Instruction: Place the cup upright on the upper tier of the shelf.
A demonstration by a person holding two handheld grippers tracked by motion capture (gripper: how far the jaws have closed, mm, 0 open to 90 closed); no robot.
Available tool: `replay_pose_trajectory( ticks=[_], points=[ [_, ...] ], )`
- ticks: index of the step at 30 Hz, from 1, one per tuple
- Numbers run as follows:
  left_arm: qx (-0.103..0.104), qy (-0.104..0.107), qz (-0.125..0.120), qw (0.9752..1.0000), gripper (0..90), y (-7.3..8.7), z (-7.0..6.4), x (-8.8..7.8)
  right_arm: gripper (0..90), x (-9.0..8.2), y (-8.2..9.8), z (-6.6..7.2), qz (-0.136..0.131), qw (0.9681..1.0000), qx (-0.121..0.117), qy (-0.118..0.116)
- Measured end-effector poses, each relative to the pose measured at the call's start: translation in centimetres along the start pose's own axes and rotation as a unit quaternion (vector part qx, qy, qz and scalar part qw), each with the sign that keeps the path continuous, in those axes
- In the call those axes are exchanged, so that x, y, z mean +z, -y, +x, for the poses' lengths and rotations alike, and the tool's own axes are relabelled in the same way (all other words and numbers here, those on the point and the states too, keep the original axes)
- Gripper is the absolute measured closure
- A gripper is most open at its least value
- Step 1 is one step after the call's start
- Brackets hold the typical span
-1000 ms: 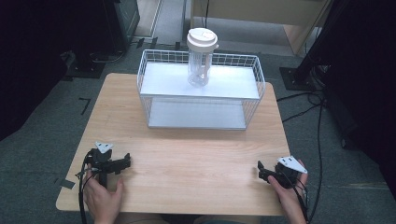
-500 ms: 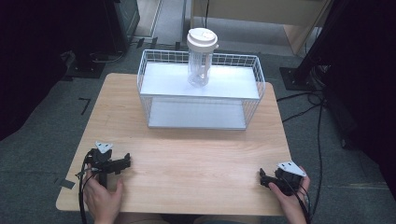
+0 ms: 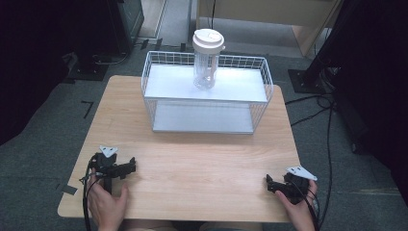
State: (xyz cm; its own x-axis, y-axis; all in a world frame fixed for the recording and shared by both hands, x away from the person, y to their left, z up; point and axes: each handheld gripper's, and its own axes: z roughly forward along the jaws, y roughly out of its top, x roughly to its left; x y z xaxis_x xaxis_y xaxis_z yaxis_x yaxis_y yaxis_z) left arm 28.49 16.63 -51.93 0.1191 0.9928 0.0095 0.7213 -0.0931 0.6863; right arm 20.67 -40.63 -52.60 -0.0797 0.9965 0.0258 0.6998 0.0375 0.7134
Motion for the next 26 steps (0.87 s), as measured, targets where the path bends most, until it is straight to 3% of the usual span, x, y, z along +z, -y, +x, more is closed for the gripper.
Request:
replay_pose_trajectory(
  ticks=[16, 21, 26],
  points=[
    [0.0, 0.0, 0.0, 1.0, 0.0, 0.01, 0.0, -0.01, 2.6, 0.03, -0.02, 0.17, 0.0, 0.9999, -0.009, -0.009],
    [0.0, 0.0, 0.0, 1.0, 0.0, 0.01, 0.0, -0.01, 2.5, 0.04, 0.0, 0.29, 0.0, 0.9992, -0.028, -0.028],
    [0.0, 0.0, 0.0, 1.0, 0.0, 0.0, 0.0, -0.01, 2.5, 0.05, 0.0, 0.28, 0.0, 0.9991, -0.031, -0.029]
  ],
)
